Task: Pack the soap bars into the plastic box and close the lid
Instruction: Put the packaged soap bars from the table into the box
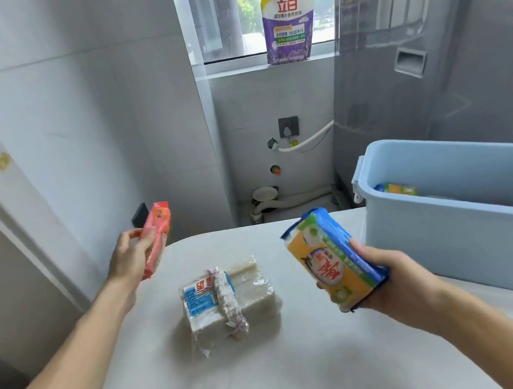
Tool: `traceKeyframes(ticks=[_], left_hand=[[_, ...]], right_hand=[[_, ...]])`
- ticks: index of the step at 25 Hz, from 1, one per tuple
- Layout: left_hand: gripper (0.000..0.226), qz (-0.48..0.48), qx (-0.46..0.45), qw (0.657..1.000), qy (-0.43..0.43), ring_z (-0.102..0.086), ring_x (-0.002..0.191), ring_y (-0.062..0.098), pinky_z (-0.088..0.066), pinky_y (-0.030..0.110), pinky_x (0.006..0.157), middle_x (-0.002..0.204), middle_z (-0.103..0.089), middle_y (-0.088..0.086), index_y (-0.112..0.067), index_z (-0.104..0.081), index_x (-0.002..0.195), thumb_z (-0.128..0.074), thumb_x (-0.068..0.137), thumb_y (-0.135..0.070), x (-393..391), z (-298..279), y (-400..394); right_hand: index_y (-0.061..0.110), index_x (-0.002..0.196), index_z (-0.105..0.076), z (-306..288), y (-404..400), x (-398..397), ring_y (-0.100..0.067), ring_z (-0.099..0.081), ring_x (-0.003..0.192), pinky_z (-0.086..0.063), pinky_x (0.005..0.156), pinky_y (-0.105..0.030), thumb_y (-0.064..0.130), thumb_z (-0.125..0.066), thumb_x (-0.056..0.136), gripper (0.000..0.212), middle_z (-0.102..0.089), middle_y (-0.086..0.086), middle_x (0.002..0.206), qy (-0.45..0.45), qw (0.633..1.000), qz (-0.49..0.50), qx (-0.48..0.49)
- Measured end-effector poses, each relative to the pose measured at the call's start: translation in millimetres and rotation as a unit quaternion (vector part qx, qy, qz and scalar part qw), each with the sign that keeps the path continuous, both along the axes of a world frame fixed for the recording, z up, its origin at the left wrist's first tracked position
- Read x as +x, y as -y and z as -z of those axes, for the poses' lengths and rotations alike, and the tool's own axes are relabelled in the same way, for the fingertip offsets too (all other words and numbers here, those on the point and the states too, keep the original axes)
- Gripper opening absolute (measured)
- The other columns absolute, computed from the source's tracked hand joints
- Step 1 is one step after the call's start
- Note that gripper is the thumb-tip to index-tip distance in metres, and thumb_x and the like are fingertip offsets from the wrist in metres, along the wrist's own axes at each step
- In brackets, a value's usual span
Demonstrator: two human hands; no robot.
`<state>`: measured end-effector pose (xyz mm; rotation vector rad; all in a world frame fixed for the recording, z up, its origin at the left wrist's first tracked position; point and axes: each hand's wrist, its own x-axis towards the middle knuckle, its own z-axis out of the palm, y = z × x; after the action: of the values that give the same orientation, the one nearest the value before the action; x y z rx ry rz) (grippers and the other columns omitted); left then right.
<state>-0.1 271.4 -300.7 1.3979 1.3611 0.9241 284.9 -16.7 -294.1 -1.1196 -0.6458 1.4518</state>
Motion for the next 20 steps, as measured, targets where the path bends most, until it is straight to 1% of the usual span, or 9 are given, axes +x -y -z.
traceKeyframes(ticks=[1,3,5,8,10,13,15,17,20], left_hand=[[0.040,0.014,-0.043,0.989,0.144,-0.065,0.088,0.023,-0.048,0.036,0.073,0.122,-0.065,0.012,-0.022,-0.059,0.118,-0.055,0.091,-0.051,3,-16,6],[0.051,0.125,-0.119,0.920,0.351,-0.072,0.088,0.026,-0.053,0.042,0.079,0.116,-0.068,0.016,-0.014,-0.070,0.116,-0.051,0.090,-0.055,20,-44,29],[0.069,0.223,-0.151,0.871,0.411,-0.072,0.096,0.034,-0.058,0.044,0.082,0.114,-0.071,0.023,-0.006,-0.068,0.120,-0.059,0.079,-0.060,52,-61,60],[0.057,0.256,-0.157,0.898,0.323,-0.074,0.086,0.032,-0.061,0.039,0.066,0.104,-0.075,0.019,-0.003,-0.062,0.124,-0.070,0.077,-0.035,106,-71,114],[0.047,0.278,-0.184,0.903,0.270,-0.075,0.075,0.028,-0.060,0.039,0.058,0.095,-0.077,0.014,-0.009,-0.072,0.114,-0.074,0.071,-0.030,136,-77,143],[0.038,0.336,-0.176,0.894,0.239,-0.076,0.078,0.027,-0.059,0.041,0.059,0.098,-0.078,0.010,-0.019,-0.078,0.101,-0.079,0.069,-0.039,178,-101,170],[0.035,0.355,-0.115,0.898,0.233,-0.076,0.080,0.027,-0.059,0.041,0.060,0.100,-0.078,0.011,-0.021,-0.077,0.100,-0.082,0.070,-0.038,215,-121,179],[0.042,0.355,-0.016,0.916,0.185,-0.076,0.081,0.024,-0.060,0.040,0.063,0.098,-0.078,0.006,-0.024,-0.071,0.103,-0.086,0.066,-0.035,263,-137,184],[0.055,0.373,0.186,0.908,-0.033,-0.070,0.090,0.018,-0.057,0.037,0.079,0.099,-0.073,-0.001,-0.026,-0.055,0.112,-0.087,0.067,-0.031,328,-131,181]], right_hand=[[0.010,0.120,-0.069,-4,-2,-3,-0.036,-0.069,0.093,-0.059,0.075,-0.041,0.045,-0.061,0.083,0.052,-0.067,-0.028,0.118,-0.075,0.997,0.006,0.031],[0.007,0.124,-0.066,-15,-7,-10,-0.042,-0.065,0.108,-0.056,0.088,-0.047,0.046,-0.061,0.084,0.056,-0.061,-0.031,0.128,-0.182,0.980,0.017,0.081],[0.012,0.124,-0.067,-26,-9,-15,-0.038,-0.067,0.104,-0.058,0.077,-0.044,0.050,-0.059,0.086,0.054,-0.060,-0.032,0.128,-0.178,0.977,0.053,0.107],[0.010,0.103,-0.077,-41,-1,-13,-0.032,-0.070,0.077,-0.054,0.053,-0.038,0.038,-0.066,0.081,0.036,-0.070,-0.026,0.103,-0.089,0.984,0.115,0.103],[0.013,0.091,-0.079,-59,13,3,-0.029,-0.071,0.070,-0.055,0.051,-0.038,0.032,-0.072,0.075,0.026,-0.074,-0.016,0.091,-0.046,0.981,0.157,0.103],[0.011,0.096,-0.076,-96,38,48,-0.030,-0.075,0.074,-0.059,0.054,-0.041,0.030,-0.078,0.072,0.031,-0.077,-0.014,0.090,0.042,0.959,0.250,0.127],[0.010,0.106,-0.069,-121,53,87,-0.032,-0.076,0.079,-0.060,0.056,-0.043,0.027,-0.081,0.075,0.038,-0.077,-0.015,0.095,0.105,0.932,0.322,0.133],[0.016,0.115,-0.060,-137,65,129,-0.023,-0.077,0.079,-0.060,0.055,-0.035,0.026,-0.084,0.074,0.049,-0.077,-0.008,0.099,0.210,0.894,0.385,0.088],[0.028,0.113,-0.051,-135,67,177,-0.013,-0.073,0.076,-0.058,0.057,-0.029,0.032,-0.083,0.073,0.051,-0.070,0.005,0.099,0.471,0.802,0.362,-0.054]])
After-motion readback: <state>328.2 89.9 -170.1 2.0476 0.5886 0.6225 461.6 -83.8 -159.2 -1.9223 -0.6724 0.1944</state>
